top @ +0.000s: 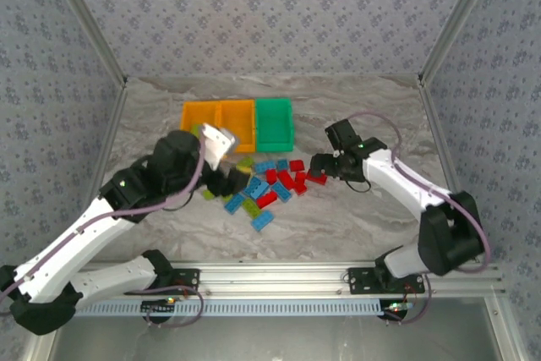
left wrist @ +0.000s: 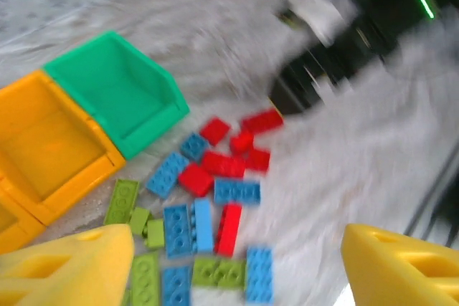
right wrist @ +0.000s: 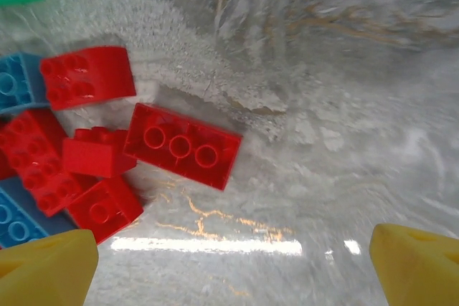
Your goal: Sort the legos into containers by color
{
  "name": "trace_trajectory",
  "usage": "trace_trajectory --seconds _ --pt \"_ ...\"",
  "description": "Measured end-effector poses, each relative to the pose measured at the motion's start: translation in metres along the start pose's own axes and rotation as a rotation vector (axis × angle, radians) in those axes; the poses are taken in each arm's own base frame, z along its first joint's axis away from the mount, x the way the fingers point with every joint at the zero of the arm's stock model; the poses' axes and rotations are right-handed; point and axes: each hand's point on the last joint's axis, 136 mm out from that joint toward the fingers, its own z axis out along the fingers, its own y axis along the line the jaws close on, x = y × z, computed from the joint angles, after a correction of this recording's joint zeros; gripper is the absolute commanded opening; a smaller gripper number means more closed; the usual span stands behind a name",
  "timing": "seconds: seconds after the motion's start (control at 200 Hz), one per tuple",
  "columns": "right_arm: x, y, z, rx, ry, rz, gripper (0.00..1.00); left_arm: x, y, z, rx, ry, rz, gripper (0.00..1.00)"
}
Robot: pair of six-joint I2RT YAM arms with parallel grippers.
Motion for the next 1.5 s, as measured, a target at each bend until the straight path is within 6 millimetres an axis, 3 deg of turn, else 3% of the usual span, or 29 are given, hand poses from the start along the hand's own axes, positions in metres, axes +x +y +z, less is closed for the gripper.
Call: trace_trajectory --seconds 0.12,0.255,0.435,0.785,0.944,1.039,1.184,1.254,1.349,1.439,1.499 --pt "0.004 0.007 0.028 -0.024 0.075 -0.128 0.88 0.047 -0.014 0.006 0.072 0.093 0.184 0.99" --pt "0.006 0.010 0.049 -0.023 0.136 -0.229 0.84 0.070 -0.019 0.008 0.113 0.112 0.278 0.99" --pt "0.002 0.013 0.066 -0.014 0.183 -0.325 0.81 0.078 -0.023 0.013 0.145 0.102 0.334 0.99" --pt "0.007 0.017 0.077 -0.013 0.230 -0.399 0.23 0.089 -0.021 0.019 0.138 0.114 0.359 0.99" --pt "0.003 0.022 0.056 0.026 0.180 -0.375 0.20 0.081 -0.010 0.016 0.078 0.072 0.352 0.99" --pt "-0.010 0.042 0.017 0.034 0.063 -0.379 0.21 0.076 0.002 0.014 0.024 0.039 0.324 0.99" --pt "-0.045 0.105 -0.061 -0.083 -0.216 -0.378 0.22 0.069 0.028 0.012 -0.072 -0.009 0.257 0.99" --pt "-0.068 0.128 -0.081 -0.128 -0.308 -0.348 0.21 0.069 0.042 0.011 -0.118 -0.024 0.233 0.99" --pt "-0.103 0.145 -0.078 -0.108 -0.365 -0.304 0.21 0.070 0.054 0.010 -0.165 -0.020 0.213 0.99" --pt "-0.135 0.159 -0.043 -0.059 -0.369 -0.284 0.23 0.070 0.055 0.010 -0.170 -0.021 0.212 0.99" --pt "-0.145 0.163 -0.012 -0.027 -0.345 -0.281 0.26 0.070 0.056 0.010 -0.174 -0.021 0.213 0.99"
